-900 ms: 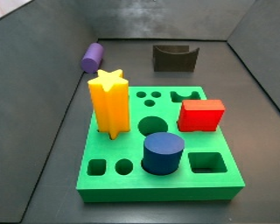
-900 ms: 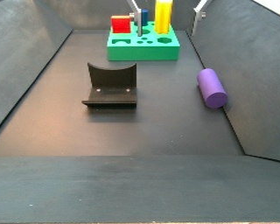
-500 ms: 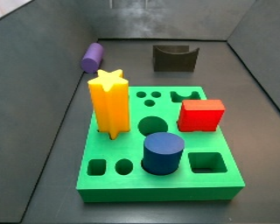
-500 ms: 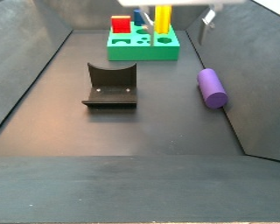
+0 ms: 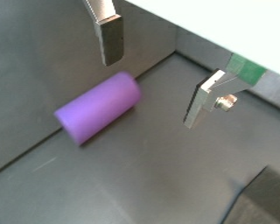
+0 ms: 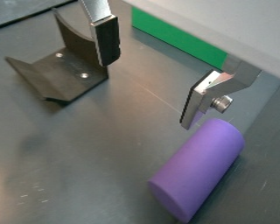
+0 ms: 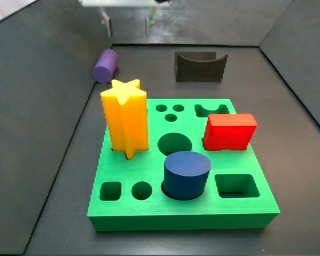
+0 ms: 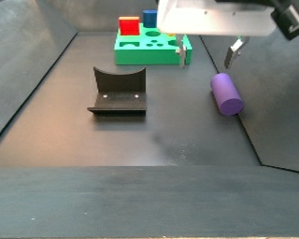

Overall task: Pick up the round object. Move up. Place the round object on the fixture. Regrasp the round object. Move to above the board. Insert the round object.
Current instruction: Pick up the round object.

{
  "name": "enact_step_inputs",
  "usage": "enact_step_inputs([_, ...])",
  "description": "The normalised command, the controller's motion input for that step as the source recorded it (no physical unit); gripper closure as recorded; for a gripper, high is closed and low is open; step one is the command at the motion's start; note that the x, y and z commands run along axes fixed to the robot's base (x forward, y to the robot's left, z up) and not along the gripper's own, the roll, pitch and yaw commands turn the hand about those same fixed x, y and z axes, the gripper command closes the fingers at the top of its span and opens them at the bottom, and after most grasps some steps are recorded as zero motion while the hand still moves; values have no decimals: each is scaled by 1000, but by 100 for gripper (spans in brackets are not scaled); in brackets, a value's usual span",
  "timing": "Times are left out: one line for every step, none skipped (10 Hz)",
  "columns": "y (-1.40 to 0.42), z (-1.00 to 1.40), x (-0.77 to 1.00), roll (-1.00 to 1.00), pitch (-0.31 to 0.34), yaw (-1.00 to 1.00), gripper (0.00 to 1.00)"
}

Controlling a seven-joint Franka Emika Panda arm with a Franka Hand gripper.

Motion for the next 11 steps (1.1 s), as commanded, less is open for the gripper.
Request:
enact_step_inputs([-129, -917, 0, 64, -109, 63, 0])
enact_step_inputs([0, -1000, 0, 67, -74, 60, 0])
enact_step_inputs([0, -966, -177, 133, -67, 0, 0])
enact_step_inputs([83, -837, -540, 180, -94, 0, 0])
enact_step_inputs([220, -580, -871, 131, -83, 0, 0])
enact_step_inputs([297, -409, -1000, 100, -73, 0, 0])
enact_step_inputs([266, -357, -949, 106, -60, 0, 0])
enact_step_inputs([131, -480, -609, 106, -30, 0, 0])
enact_step_inputs([234, -509, -689, 124, -39, 0, 0])
enact_step_inputs([480, -51, -880, 147, 0, 0, 0])
enact_step_inputs([549, 0, -863, 97, 0, 0, 0])
